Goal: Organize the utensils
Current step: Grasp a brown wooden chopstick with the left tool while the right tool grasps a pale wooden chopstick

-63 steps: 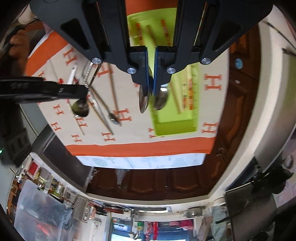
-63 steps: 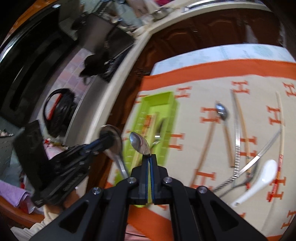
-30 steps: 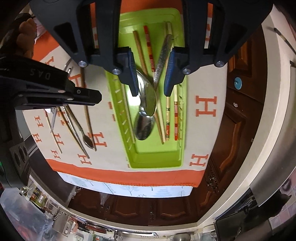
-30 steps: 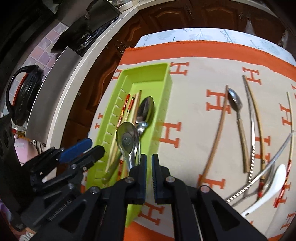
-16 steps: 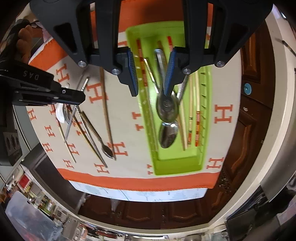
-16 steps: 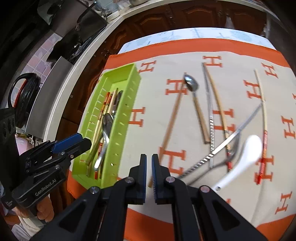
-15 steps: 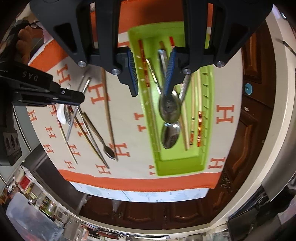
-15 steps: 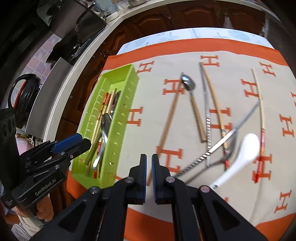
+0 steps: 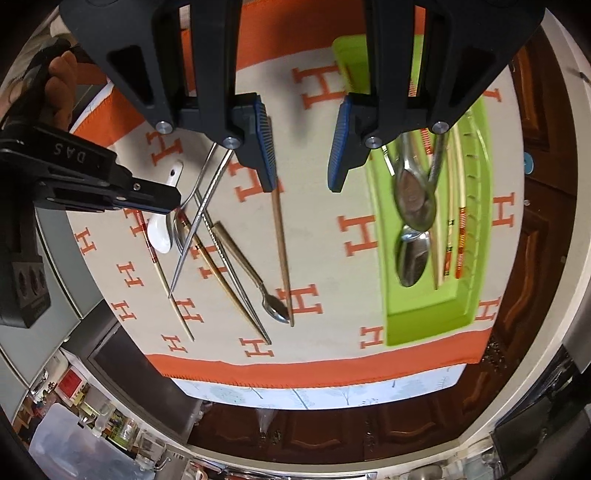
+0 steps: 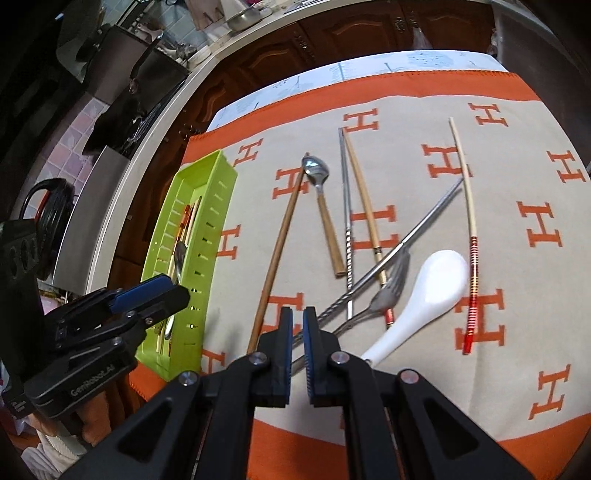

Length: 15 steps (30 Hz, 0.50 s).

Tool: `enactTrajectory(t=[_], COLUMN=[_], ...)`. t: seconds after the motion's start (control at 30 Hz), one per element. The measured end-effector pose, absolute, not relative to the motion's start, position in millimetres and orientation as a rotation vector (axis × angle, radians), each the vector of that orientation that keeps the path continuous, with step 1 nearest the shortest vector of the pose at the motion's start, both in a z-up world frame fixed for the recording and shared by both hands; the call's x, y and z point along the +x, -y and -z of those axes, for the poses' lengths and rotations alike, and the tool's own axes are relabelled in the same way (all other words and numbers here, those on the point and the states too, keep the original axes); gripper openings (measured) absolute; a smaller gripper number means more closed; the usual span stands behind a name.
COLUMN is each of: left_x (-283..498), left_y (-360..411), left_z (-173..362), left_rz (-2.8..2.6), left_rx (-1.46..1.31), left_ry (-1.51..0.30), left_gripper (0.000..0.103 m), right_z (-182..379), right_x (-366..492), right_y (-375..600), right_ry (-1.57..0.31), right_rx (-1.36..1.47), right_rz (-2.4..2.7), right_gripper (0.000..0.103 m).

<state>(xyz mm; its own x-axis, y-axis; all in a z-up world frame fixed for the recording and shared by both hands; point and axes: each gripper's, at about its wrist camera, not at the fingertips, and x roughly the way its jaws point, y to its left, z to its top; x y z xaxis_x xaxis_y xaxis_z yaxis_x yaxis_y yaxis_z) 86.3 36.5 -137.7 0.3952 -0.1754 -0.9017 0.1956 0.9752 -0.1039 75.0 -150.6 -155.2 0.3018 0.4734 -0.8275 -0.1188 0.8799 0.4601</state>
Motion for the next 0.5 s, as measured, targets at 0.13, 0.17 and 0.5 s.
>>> enactTrajectory(t=[0.13,0.17,0.5], left_x=[103.9,108.5,153.4], left_y=[-23.5,-20.4,-2.2], left_z=[148.9,152.6,204.1], left_rz=[0.256,0.255,0.232], left_rx=[0.006,0.003,-0.015], left_ry=[-1.172,-1.181,-1.296], left_gripper=[0.026,0.026,0.026], right_z=[158.7,159.9,173.0], right_x=[79.8,81.5,93.9], right_y=[160.3,162.5,175.8], right_ry=[-1.204,-1.205,-1.218], right_rx=[0.361,0.367,0.406], right_rz=[-0.396,-0.397,-0.404], right_gripper=[0.006,0.006,0.006])
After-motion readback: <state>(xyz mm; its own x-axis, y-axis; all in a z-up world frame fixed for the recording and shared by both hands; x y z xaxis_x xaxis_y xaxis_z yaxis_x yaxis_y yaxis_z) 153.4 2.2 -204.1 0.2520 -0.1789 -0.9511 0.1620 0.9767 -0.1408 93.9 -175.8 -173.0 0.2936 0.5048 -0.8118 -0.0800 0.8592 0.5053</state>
